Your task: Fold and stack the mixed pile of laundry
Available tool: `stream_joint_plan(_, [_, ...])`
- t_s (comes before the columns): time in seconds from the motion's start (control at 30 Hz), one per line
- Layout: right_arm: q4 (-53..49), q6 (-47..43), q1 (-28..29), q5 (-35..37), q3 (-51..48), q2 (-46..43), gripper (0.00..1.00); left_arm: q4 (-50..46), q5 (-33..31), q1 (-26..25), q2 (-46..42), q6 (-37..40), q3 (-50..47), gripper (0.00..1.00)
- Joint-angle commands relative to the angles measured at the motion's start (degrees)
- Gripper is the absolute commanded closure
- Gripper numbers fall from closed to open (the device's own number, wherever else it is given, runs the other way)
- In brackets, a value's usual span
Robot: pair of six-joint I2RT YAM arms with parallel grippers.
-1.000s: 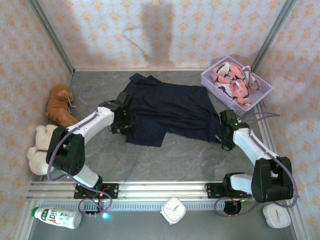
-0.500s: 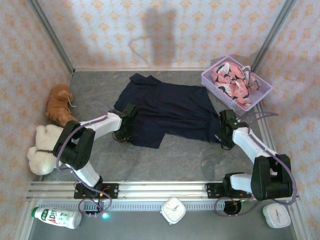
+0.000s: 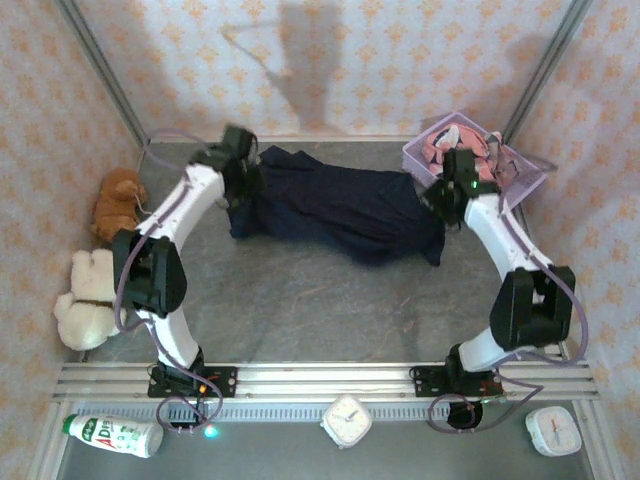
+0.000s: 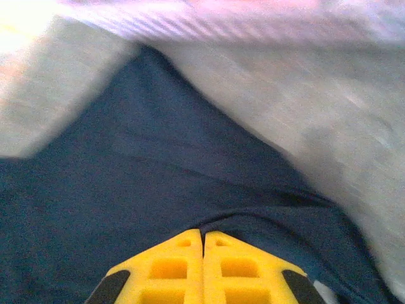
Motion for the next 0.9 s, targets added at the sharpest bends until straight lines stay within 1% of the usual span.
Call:
stream_joint_plan(0.0, [-1.8,-2.8,-0.3,-4.5,20.5,4.8,1.00,-9.1,0.8,4.2,2.9,3.7,21.6,1.00])
stream_joint_plan(0.07, [-4.7,-3.4,-0.3,-5.9,34.3,8.0,1.00,-13.1,3.6,5.9,7.1,3.6,37.3,1.00])
stream_joint_plan(0.1, [-6.2,-3.6,-0.3,-5.8,41.1,9.2,1.00,-15.0,4.0,6.2,8.6,3.8,44.8,1.00])
stream_joint_plan(0.13, [-7.2,-3.8,-0.3,-5.5,44.9,9.6,1.00,-16.2,3.8,6.4,9.2,3.9,49.9,1.00])
stream_joint_plan(0.17, [-8.3,-4.3,-0.3,-5.2,48.3,9.6,1.00,-16.7,3.7,6.6,8.9,3.9,53.2,1.00])
stream_joint_plan(0.23, [-9.7,-5.4,-0.3,-5.2,50.1,8.4,1.00,-15.1,3.9,6.7,5.4,3.9,51.5,1.00])
stream_joint_plan(0.27, [-9.8,-5.9,-0.3,-5.3,48.6,7.0,1.00,-13.4,4.3,6.7,1.7,3.8,47.5,1.00])
stream_joint_plan(0.33, [-9.0,-6.4,-0.3,-6.4,41.8,3.1,1.00,-8.5,5.5,6.8,-5.4,3.1,35.0,1.00])
stream_joint_plan(0.4, [-8.1,-6.5,-0.3,-6.9,31.4,-2.3,1.00,-1.8,5.6,6.7,-14.5,1.5,17.2,1.00])
stream_joint_plan(0.5, [-6.6,-5.2,-0.3,-6.6,14.7,-10.7,1.00,3.2,4.2,6.8,-25.4,-0.5,-4.7,1.00])
stream_joint_plan(0.6, [-6.7,-3.4,-0.3,-7.3,2.6,-17.0,1.00,5.7,5.5,6.7,-32.7,-3.2,-21.4,1.00])
stream_joint_plan(0.7, [-7.6,-2.8,-0.3,-8.6,-3.1,-18.4,1.00,6.6,6.7,6.6,-34.7,-5.0,-30.9,1.00])
stream_joint_plan(0.8, [-6.8,-2.5,-0.2,-10.0,-4.8,-16.1,1.00,7.4,5.4,6.5,-34.1,-5.3,-33.9,1.00])
stream_joint_plan(0.87, [-4.9,-2.0,-0.2,-10.4,-4.7,-13.5,1.00,7.7,3.7,6.5,-32.2,-4.7,-33.3,1.00])
